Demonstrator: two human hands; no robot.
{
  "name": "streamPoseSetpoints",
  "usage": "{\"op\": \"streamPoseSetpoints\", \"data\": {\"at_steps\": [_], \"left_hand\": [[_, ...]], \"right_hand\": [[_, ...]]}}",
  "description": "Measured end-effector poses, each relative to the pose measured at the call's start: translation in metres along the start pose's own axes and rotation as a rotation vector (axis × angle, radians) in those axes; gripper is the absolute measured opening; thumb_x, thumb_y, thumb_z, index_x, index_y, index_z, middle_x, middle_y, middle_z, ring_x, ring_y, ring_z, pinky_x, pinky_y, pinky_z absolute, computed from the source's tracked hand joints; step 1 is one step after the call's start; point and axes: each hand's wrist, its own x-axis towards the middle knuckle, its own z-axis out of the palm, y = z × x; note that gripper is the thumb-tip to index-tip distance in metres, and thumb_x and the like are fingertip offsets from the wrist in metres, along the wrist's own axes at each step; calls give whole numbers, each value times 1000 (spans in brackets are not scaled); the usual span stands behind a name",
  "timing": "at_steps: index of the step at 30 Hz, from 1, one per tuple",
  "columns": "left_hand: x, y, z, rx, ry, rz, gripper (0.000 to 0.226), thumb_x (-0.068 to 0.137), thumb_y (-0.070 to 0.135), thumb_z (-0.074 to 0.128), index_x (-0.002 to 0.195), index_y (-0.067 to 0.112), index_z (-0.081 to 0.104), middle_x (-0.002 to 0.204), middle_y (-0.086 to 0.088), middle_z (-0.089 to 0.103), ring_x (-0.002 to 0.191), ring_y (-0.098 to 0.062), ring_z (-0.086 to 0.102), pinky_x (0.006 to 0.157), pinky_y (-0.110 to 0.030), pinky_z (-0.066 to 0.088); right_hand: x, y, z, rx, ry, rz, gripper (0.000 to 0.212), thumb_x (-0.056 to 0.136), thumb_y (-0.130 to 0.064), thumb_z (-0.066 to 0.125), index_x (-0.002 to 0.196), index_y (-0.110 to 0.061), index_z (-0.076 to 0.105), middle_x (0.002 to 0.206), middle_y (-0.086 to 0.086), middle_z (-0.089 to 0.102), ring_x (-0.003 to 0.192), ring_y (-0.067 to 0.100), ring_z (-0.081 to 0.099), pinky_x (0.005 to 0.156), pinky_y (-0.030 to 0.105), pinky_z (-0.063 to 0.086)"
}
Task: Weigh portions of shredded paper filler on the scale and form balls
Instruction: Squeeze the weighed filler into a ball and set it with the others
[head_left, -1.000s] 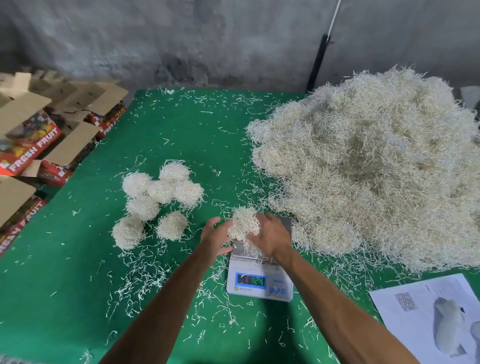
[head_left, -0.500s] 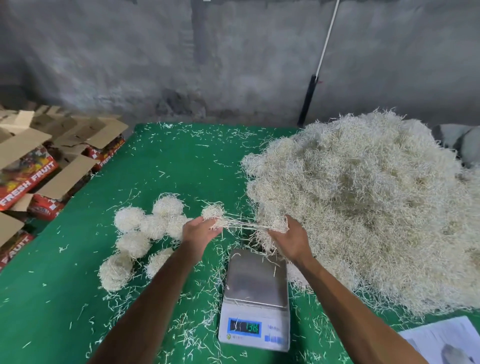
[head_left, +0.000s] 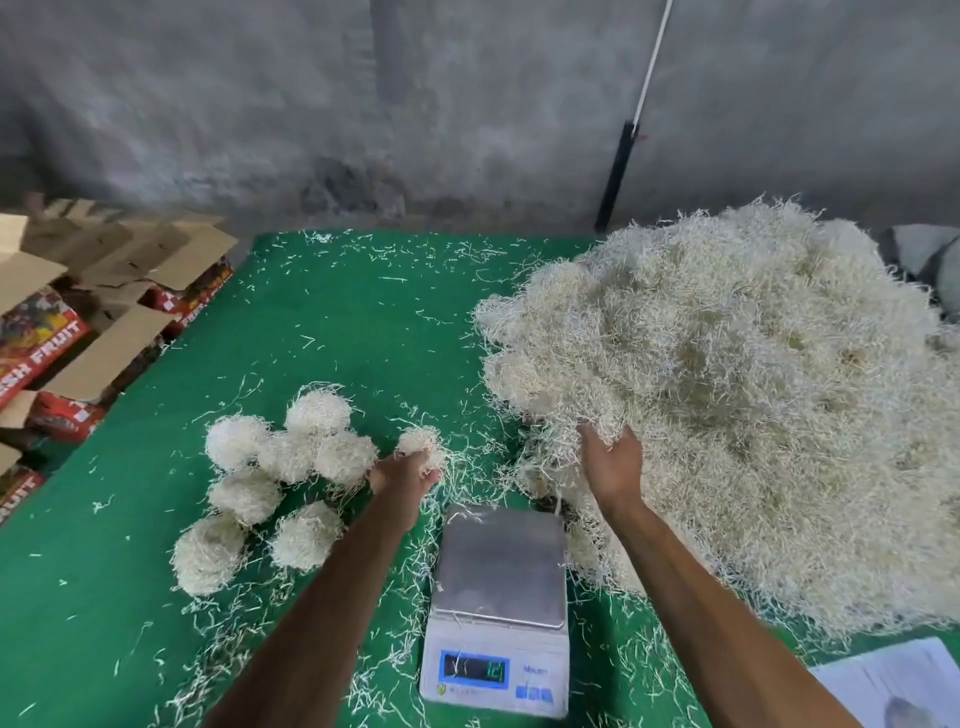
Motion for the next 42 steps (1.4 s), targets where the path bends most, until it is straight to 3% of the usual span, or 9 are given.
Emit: {"op": "streamPoseSetpoints", "data": {"at_steps": [2,5,7,10,15,22,26,33,42], "left_hand": [[7,-1,25,39,-8,-6,44,99,4,57,140,-7,46,141,-25,53,82,-13,58,95,-39,53],[9,7,78,115,-62,1,46,96,4,61,139,-3,49,140,-23,55,78,-14,60,83,-31,58],[3,16,115,222,-120,15,50,96,4,62,144,9,48,136,-17,58,90,-19,67,75,-25,59],[-6,19,152,263,-314,-10,53,102,-2,45,147,24,45,111,-7,63,101,-25,64,88,-39,57],[7,12,114,316,-305,30,41,102,2,49,143,10,49,139,-21,53,117,-35,60,102,-46,50],[10,-18,27,185,-136,-89,56,107,40,38,144,-3,42,147,-22,47,134,-36,48,112,-49,40],[-1,-30,-1,139,-175,-76,60,106,46,39,143,-1,46,145,-21,51,131,-34,51,112,-49,41],[-21,-34,-19,236,-174,89,57,106,49,35,140,6,51,142,-13,56,131,-28,53,113,-52,38],[-29,-38,-31,265,-217,157,52,104,50,39,131,12,60,136,-8,62,122,-23,60,110,-50,43]], "right_hand": [[4,-12,-8,101,32,-1,84,93,-52,68,156,-10,33,98,10,64,86,22,63,80,38,58],[15,-34,-21,160,47,-43,90,102,-33,63,164,-3,5,80,-3,57,68,8,58,58,26,53],[21,-49,-25,141,44,-85,91,102,-36,63,164,-3,6,79,-8,51,77,13,57,68,28,50],[16,-61,-33,50,6,-184,89,96,-44,65,161,-3,22,95,-7,58,96,18,61,91,38,50],[-5,-30,-31,-234,-140,-240,86,96,-46,70,161,-10,28,162,10,39,148,30,39,122,42,29],[-49,24,3,-776,-452,-411,84,93,-55,69,161,-25,29,164,7,36,143,30,45,116,52,40],[-65,35,14,-826,-578,-422,82,94,-53,69,160,-22,31,163,9,38,147,29,39,119,49,37],[-78,28,8,-697,-649,-373,104,75,-89,54,158,-30,33,164,7,35,143,29,43,116,51,36],[-84,28,7,-598,-631,-313,70,94,-52,69,155,-30,40,162,3,38,136,19,46,113,45,36]]}}
